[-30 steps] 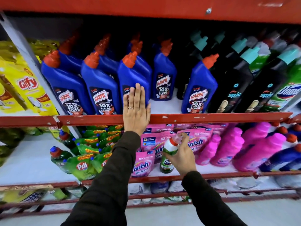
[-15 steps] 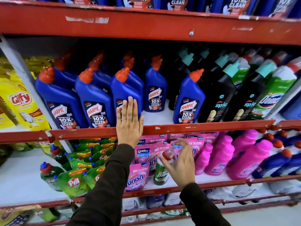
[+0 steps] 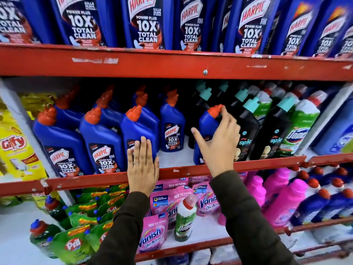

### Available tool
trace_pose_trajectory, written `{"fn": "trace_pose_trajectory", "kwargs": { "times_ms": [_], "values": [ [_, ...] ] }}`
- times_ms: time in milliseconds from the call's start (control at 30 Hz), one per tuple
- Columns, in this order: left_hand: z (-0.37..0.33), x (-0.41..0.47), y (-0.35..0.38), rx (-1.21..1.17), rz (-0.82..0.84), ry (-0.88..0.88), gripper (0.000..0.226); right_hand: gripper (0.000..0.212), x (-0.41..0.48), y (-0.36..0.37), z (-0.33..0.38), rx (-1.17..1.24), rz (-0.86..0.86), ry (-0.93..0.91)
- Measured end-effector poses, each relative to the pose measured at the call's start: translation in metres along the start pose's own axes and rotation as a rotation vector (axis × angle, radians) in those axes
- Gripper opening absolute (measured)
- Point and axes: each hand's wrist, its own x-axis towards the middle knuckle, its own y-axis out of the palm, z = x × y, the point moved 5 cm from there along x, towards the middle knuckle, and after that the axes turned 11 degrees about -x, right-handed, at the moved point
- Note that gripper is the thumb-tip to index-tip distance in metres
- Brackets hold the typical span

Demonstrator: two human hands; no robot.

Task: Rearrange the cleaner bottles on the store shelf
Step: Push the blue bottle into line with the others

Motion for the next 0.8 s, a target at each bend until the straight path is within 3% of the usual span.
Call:
{"fn": "trace_pose_trajectory", "kwargs": {
  "times_ms": [67, 133, 233, 533, 800],
  "values": [
    [0.0, 0.0, -0.001, 0.003, 0.002, 0.003, 0.065, 0.092, 0.003, 0.012, -0.001, -0.121, 0.076, 0.05],
    [-0.001, 0.001, -0.001, 0.0, 0.01, -0.001, 0.064, 0.076, 0.007, 0.018, -0.002, -0.166, 0.122, 0.067],
    [-0.002, 0.002, -0.002, 0.002, 0.016, 0.001, 0.064, 0.053, 0.011, 0.019, 0.002, -0.038, 0.158, -0.012],
    [0.0, -0.001, 0.0, 0.008, 0.031, -0.004, 0.071, 0.057, -0.013, 0.033, 0.061, 0.02, 0.12, -0.159],
    [0.0, -0.001, 0.0, 0.031, 0.057, -0.013, 0.078, 0.066, -0.017, 0.036, 0.068, -0.056, 0.067, -0.193]
  ]
}}
